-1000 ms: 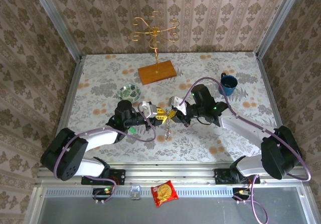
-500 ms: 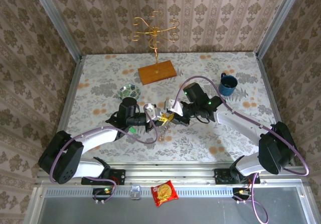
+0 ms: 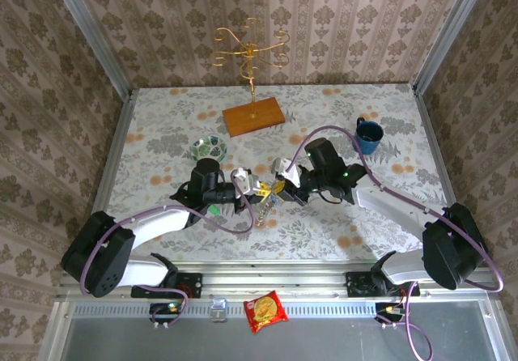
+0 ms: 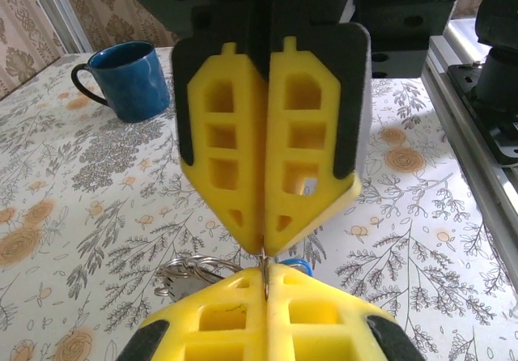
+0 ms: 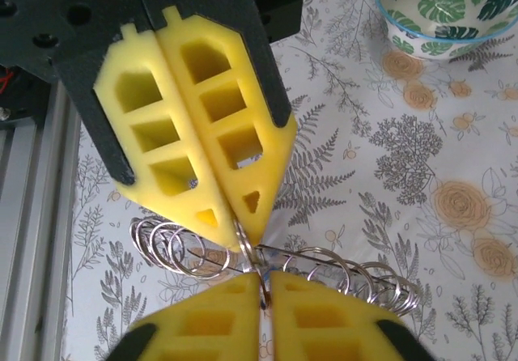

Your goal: Put the keys on the keyring

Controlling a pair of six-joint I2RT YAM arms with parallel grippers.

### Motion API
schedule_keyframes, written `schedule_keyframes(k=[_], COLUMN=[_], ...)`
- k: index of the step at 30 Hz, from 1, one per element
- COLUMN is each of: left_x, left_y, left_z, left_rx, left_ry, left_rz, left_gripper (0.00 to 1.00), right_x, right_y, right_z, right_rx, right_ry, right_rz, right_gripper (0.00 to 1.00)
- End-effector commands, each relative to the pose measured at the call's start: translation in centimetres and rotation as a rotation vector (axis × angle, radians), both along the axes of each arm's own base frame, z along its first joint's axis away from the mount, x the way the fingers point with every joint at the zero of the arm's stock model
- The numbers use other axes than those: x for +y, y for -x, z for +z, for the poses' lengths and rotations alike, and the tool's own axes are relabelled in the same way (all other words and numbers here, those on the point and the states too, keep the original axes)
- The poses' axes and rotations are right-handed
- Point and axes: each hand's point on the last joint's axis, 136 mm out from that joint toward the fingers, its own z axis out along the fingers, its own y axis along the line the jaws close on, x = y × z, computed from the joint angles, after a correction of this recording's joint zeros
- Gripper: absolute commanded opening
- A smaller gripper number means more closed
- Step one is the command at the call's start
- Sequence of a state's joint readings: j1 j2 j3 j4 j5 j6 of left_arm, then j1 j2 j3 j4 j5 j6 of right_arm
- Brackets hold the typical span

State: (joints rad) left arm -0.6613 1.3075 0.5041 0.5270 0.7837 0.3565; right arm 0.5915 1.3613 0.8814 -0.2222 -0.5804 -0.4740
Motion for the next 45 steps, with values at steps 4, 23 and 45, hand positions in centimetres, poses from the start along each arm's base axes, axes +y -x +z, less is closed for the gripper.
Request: schedule_keyframes(k=[4,23,45], left_x=[0.0,0.2,0.0], left_y=[0.4,-0.7,-0.3], left_z=[1.4,3.9,3.7], left_rx=[-0.029,0.052,0.096], left_ry=[0.053,0.289,0.296], left_rz=[-0.009,0.038,-0.001], left_gripper=[0.0,0.0,0.0], right_x=[-0.1,-0.8,2.0], right_y=[0.2,-0.8,-1.6], right_z=[0.0,1.6,3.5], right_rx=[0.002,-0.064,-0.054], right_ry=[-0.002,-0.133,-0.28], right_rz=[0.002,-0.081,-0.043], right_gripper=[0.0,0.24,0.11])
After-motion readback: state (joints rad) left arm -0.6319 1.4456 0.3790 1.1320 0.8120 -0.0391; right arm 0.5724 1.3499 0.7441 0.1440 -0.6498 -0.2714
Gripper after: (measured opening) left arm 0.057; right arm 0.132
